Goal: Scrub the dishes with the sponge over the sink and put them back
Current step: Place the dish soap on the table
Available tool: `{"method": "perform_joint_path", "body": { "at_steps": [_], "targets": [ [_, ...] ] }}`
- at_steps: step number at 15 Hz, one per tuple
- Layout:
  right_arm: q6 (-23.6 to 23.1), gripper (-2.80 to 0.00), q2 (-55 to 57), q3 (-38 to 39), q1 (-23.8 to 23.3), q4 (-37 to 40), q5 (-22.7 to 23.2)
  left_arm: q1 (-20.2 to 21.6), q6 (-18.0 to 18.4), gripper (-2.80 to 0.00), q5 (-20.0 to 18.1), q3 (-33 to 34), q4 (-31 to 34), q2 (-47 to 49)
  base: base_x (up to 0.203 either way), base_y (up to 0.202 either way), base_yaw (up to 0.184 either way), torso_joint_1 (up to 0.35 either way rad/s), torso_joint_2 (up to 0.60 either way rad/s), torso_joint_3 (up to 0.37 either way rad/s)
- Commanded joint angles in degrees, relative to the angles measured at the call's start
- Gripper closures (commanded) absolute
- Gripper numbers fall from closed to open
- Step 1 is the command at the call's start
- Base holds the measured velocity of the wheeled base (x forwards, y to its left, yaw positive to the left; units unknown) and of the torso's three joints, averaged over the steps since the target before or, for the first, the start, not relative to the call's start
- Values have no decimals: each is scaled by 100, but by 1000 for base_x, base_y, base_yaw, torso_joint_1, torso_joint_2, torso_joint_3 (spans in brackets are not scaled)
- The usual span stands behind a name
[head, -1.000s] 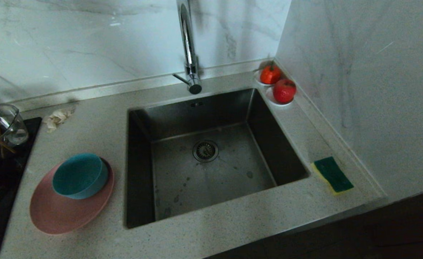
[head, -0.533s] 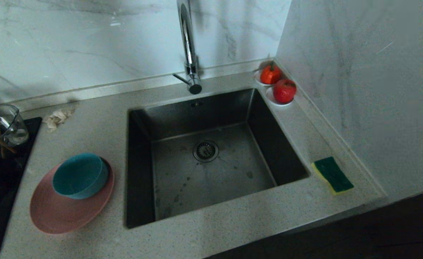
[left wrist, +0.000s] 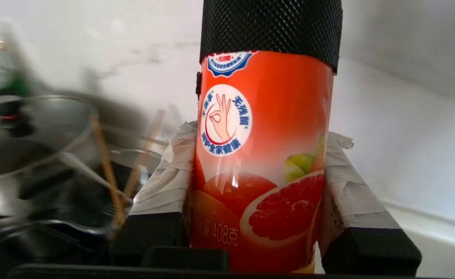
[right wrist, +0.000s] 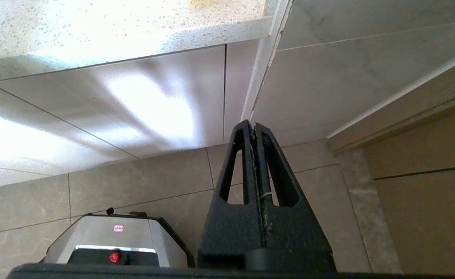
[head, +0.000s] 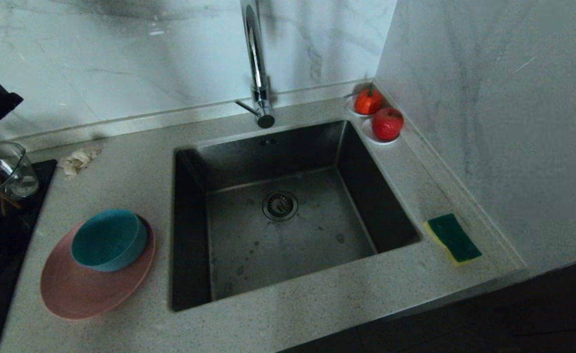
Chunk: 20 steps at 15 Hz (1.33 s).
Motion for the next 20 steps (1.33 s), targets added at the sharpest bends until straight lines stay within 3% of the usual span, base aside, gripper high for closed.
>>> {"method": "perform_joint_path", "body": {
  "at_steps": [1,5,11,20],
  "targets": [
    [-4,0,4,-1,0,9,0,383,-27,0,16,-75,-376,596,0,0,0,0,0,0],
    [-4,0,4,-1,0,9,0,563,-96,0,-163,-106,-453,772,0,0,0,0,0,0],
    [-4,0,4,-1,0,9,0,618,-225,0,-1173,-115,-418,1183,0,0,0,0,0,0],
    [-4,0,4,-1,0,9,0,938,-521,0,-1458,-533,-413,1807,0,0,0,0,0,0]
  ]
}}
